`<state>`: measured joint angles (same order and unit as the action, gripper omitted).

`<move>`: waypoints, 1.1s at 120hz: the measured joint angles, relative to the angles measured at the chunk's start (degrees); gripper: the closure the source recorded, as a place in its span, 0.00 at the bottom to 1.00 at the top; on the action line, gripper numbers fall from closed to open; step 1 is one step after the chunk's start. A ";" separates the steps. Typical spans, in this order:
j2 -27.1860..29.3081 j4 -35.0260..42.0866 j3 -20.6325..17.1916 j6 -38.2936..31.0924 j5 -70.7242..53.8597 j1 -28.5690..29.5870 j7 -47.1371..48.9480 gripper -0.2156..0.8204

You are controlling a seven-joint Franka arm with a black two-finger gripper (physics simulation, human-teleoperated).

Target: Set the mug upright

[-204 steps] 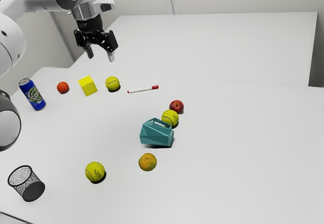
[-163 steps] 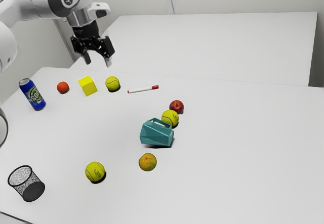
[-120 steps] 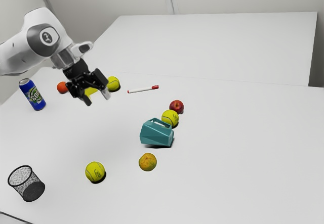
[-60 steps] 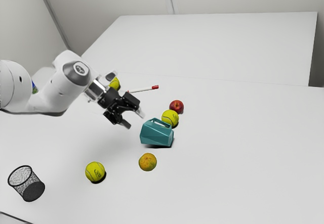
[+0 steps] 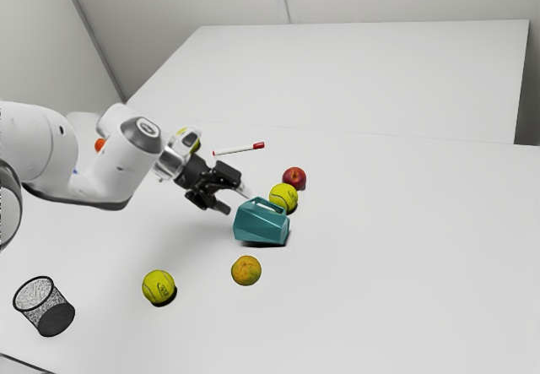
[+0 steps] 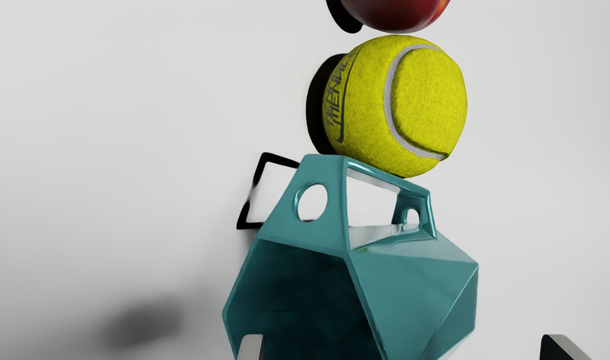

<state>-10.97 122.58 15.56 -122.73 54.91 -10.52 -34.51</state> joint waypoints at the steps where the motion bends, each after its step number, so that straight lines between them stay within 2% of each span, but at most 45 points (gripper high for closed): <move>1: -0.12 0.01 0.00 -0.04 0.15 -0.01 -0.14 0.21; 36: -2.51 0.28 -0.10 0.23 8.05 -0.11 -5.17 0.21; 103: -3.55 2.76 -0.14 6.55 18.62 -0.11 -11.64 0.21; 116: -3.50 2.92 -0.12 6.94 19.17 -0.10 -12.51 0.27; 132: -3.49 2.95 -0.10 7.08 19.46 -0.12 -13.52 0.40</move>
<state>-14.46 125.52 15.45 -115.65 74.37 -10.63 -48.03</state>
